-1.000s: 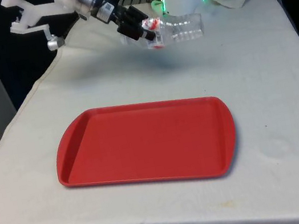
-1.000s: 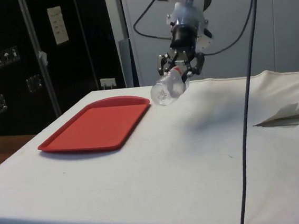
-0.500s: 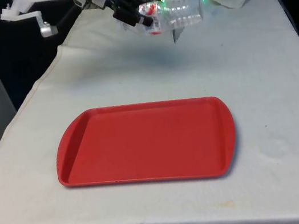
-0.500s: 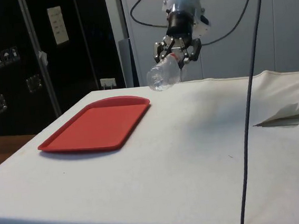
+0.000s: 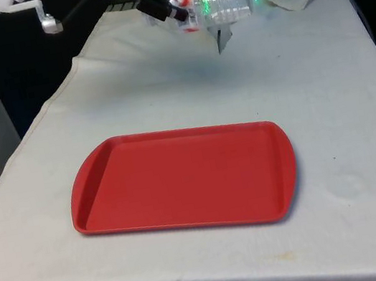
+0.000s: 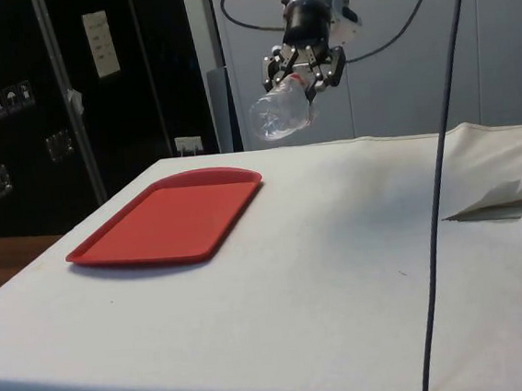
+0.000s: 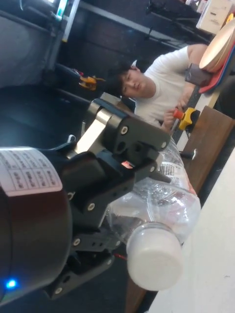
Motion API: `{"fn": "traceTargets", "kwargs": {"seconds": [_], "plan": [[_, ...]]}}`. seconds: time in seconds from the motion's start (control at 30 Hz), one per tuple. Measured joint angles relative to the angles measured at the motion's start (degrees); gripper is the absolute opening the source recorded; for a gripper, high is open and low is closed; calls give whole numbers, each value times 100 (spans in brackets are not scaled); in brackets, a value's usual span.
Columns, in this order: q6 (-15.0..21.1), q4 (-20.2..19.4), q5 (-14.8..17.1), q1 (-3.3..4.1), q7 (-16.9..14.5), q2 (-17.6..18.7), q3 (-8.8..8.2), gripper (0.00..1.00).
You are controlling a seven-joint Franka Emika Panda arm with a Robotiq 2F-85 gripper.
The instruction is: Place the bottle upright on the tray.
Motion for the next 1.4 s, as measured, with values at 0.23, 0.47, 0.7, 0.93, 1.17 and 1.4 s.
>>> {"fn": "traceTargets", "kwargs": {"seconds": [0.23,0.47,0.7,0.93,1.17,1.4], "plan": [[-34,126,-143,17,246,-86,0,34],[-40,212,-332,34,510,-229,17,34],[-40,246,-453,57,659,-292,23,34],[-40,246,-458,63,659,-281,23,34],[-40,246,-458,63,653,-269,23,34],[-40,246,-458,69,653,-264,29,34]]}}
